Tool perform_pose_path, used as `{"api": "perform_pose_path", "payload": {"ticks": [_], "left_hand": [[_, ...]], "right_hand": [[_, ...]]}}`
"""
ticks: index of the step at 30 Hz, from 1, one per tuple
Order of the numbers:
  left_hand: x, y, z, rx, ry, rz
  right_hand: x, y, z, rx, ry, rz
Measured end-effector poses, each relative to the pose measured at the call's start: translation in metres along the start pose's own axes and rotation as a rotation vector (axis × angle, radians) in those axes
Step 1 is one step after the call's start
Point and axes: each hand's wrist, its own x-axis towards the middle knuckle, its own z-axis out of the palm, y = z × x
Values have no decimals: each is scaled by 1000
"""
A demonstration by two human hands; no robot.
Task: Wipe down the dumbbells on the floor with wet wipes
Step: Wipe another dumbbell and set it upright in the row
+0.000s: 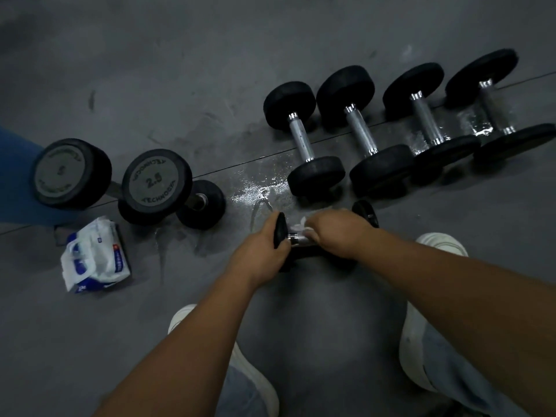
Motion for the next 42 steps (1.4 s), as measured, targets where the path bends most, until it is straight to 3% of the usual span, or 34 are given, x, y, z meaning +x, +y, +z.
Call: {"api": "perform_pose_path", "payload": {"ticks": [4, 6, 8, 12, 15, 19, 22, 26, 31, 33, 35, 38, 40, 42], "left_hand": [[-3, -1, 2, 5, 23, 24], [-4, 0, 4, -4, 30, 28], [-3, -1, 5, -27, 25, 22], [3, 1, 1, 11, 37, -7], [6, 4, -1, 23, 42, 7], [9, 5, -2, 42, 56, 11], [7, 8, 5, 50, 45, 2], [0, 6, 18, -34, 2, 24], [-5, 1, 15, 11, 70, -50], [-12, 2, 17, -12, 117, -72], [-14, 2, 21, -47, 126, -54], [-15, 2, 27, -48, -12, -32], [-14, -2, 29, 11, -46, -32], [-11, -4, 29, 39, -21, -4]], "right_hand": [[-17, -27, 29, -22, 255, 222], [-27, -48, 51, -5, 309, 166], [-31, -47, 61, -74, 341, 75], [-35, -45, 54, -69, 293, 256], [-27, -49, 52, -140, 273, 91], [-23, -31, 40, -110, 328, 149], [-19, -32, 45, -164, 218, -42], [-7, -22, 35, -135, 103, 90], [2, -8, 18, -9, -119, -162], [-2, -14, 24, -71, -48, -126], [-12, -22, 40, -91, 146, 20], [-32, -35, 60, 3, 444, 287], [-40, -52, 71, 2, 430, 241], [-42, -58, 76, -142, 357, 16]]}}
